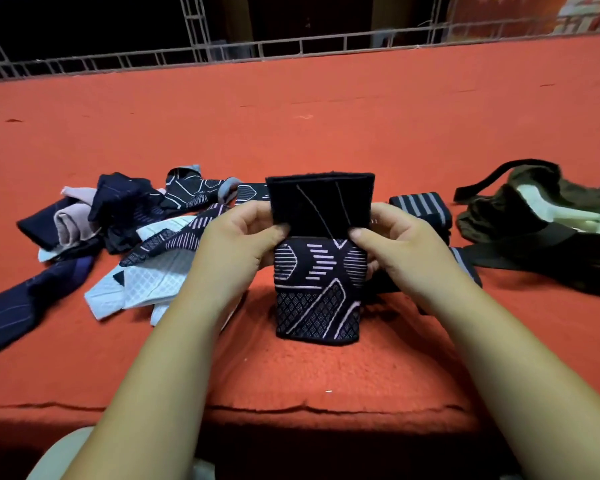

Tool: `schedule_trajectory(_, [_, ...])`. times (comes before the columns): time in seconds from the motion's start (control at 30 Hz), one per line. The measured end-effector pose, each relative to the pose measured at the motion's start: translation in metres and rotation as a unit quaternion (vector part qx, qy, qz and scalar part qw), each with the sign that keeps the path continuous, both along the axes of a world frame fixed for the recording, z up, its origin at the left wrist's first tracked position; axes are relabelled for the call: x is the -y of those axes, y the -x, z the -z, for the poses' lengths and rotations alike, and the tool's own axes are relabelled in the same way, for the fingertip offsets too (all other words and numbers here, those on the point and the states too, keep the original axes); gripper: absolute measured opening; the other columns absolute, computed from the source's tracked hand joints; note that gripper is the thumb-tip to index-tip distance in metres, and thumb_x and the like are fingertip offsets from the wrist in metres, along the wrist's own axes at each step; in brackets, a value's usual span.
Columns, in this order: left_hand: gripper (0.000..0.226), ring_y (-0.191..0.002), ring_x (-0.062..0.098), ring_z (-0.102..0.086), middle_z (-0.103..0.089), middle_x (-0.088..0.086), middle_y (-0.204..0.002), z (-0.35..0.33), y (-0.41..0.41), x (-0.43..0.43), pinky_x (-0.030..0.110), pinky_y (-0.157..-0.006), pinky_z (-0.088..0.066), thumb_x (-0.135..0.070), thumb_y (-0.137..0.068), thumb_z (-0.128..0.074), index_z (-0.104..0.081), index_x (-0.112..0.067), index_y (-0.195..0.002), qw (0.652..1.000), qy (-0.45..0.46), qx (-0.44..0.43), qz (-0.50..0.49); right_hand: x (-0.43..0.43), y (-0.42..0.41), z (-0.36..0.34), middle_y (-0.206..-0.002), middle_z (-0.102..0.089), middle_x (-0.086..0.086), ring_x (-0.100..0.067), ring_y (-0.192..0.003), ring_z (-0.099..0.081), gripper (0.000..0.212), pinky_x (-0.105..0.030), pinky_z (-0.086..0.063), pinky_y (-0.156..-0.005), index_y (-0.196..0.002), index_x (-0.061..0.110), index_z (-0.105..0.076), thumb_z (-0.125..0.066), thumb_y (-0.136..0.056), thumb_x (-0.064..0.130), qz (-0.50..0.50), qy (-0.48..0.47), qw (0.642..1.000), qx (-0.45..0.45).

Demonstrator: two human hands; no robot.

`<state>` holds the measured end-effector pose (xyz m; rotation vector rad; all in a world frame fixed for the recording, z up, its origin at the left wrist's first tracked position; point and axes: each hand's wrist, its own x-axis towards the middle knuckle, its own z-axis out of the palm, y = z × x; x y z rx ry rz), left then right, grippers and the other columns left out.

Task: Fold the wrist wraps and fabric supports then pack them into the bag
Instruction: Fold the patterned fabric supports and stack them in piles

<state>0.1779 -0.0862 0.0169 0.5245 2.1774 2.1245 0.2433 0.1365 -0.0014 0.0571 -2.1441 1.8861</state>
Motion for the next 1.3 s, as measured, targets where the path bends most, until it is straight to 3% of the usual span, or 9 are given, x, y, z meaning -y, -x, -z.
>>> schedule_trajectory(0.23, [0.037,-0.047,0.008,-0.041,-0.053,-0.002,-0.056,-0.001,0.008,0.007,0.021,-0.050,-0.031,0.014,-0.093,-0.049,-0.078,-0.005,-0.108,0.997,-0.002,0.071,-0.002,0.000,-0.001,0.001,-0.113,-0.081,-0.008,-0.018,-0.092,-0.075,0.051,-0.037,-0.060,-0.083,-0.111,0.023,-0.083,-0.042,-0.102,-0.007,-0.049,0.104,0.992,0.048])
schedule_trajectory(0.3, [0.039,-0.048,0.006,-0.045,-0.049,-0.008,-0.048,-0.001,0.007,0.007,0.025,-0.060,-0.047,0.012,-0.096,-0.043,-0.078,-0.004,-0.105,0.996,-0.006,0.090,-0.010,0.000,0.001,0.000,-0.113,-0.080,-0.015,-0.024,-0.096,-0.076,0.055,-0.035,-0.062,-0.085,-0.102,0.013,-0.084,-0.034,-0.098,-0.010,-0.062,0.153,0.985,0.053])
schedule_trajectory(0.4, [0.038,-0.049,0.003,-0.056,-0.055,-0.005,-0.046,-0.005,-0.002,0.002,0.033,-0.086,-0.060,0.012,-0.097,-0.037,-0.074,0.007,-0.108,0.996,-0.032,0.084,0.009,0.000,-0.001,-0.004,-0.101,-0.080,-0.015,-0.019,-0.066,-0.065,0.048,-0.019,-0.056,-0.062,-0.099,0.003,-0.079,-0.032,-0.098,-0.006,-0.063,0.169,0.983,0.042])
schedule_trajectory(0.5, [0.033,-0.057,0.005,-0.063,-0.066,0.001,-0.054,-0.003,-0.001,0.002,0.033,-0.081,-0.062,0.012,-0.097,-0.039,-0.070,0.010,-0.108,0.997,-0.051,0.060,0.027,-0.001,-0.005,-0.004,-0.072,-0.075,0.003,0.000,-0.053,-0.063,0.031,-0.011,-0.049,-0.056,-0.105,0.000,-0.073,-0.043,-0.105,-0.004,-0.060,0.123,0.990,0.033])
schedule_trajectory(0.63, [0.032,-0.107,0.022,-0.073,-0.077,0.009,-0.110,0.004,0.005,0.006,0.038,-0.094,-0.060,0.000,-0.096,-0.069,-0.071,-0.013,-0.126,0.996,-0.033,0.050,0.067,0.001,-0.004,0.002,-0.097,-0.078,0.002,-0.010,-0.086,-0.069,0.026,-0.028,-0.055,-0.081,-0.097,0.019,-0.079,-0.065,-0.097,-0.003,-0.027,0.029,0.999,-0.003])
schedule_trajectory(0.9, [0.025,-0.094,0.020,-0.075,-0.076,0.020,-0.104,0.013,0.007,0.005,0.034,-0.075,-0.061,-0.004,-0.094,-0.077,-0.075,-0.015,-0.116,0.998,0.031,0.026,0.045,0.005,-0.004,0.001,-0.120,-0.076,-0.012,-0.021,-0.108,-0.074,0.057,-0.040,-0.063,-0.092,-0.143,0.028,-0.057,-0.069,-0.097,-0.005,-0.056,0.059,0.997,0.014])
schedule_trajectory(1.1, [0.026,-0.083,0.011,-0.076,-0.078,-0.003,-0.089,0.004,0.002,0.002,0.021,-0.063,-0.058,-0.002,-0.095,-0.074,-0.074,-0.013,-0.119,0.998,-0.027,0.033,0.052,0.007,-0.015,-0.003,-0.106,-0.083,0.004,-0.010,-0.093,-0.079,0.024,-0.023,-0.061,-0.075,-0.121,0.020,-0.077,-0.069,-0.102,0.007,-0.068,0.014,0.997,0.034])
schedule_trajectory(1.17, [0.020,-0.085,0.012,-0.076,-0.078,-0.006,-0.086,0.003,0.002,0.002,0.026,-0.069,-0.061,-0.007,-0.097,-0.073,-0.074,-0.015,-0.116,0.998,-0.023,0.028,0.044,0.007,-0.013,-0.003,-0.106,-0.083,0.005,-0.008,-0.094,-0.078,0.023,-0.022,-0.059,-0.076,-0.119,0.023,-0.077,-0.070,-0.102,0.010,-0.045,-0.002,0.999,0.014])
schedule_trajectory(1.3, [0.026,-0.106,0.024,-0.077,-0.079,0.009,-0.119,0.005,0.000,0.006,0.043,-0.094,-0.063,-0.023,-0.098,-0.074,-0.070,-0.011,-0.121,0.992,0.026,0.069,0.107,0.009,-0.008,0.002,-0.115,-0.081,0.007,-0.011,-0.108,-0.077,0.025,-0.030,-0.061,-0.089,-0.125,0.024,-0.075,-0.069,-0.103,0.012,-0.027,-0.003,1.000,-0.015])
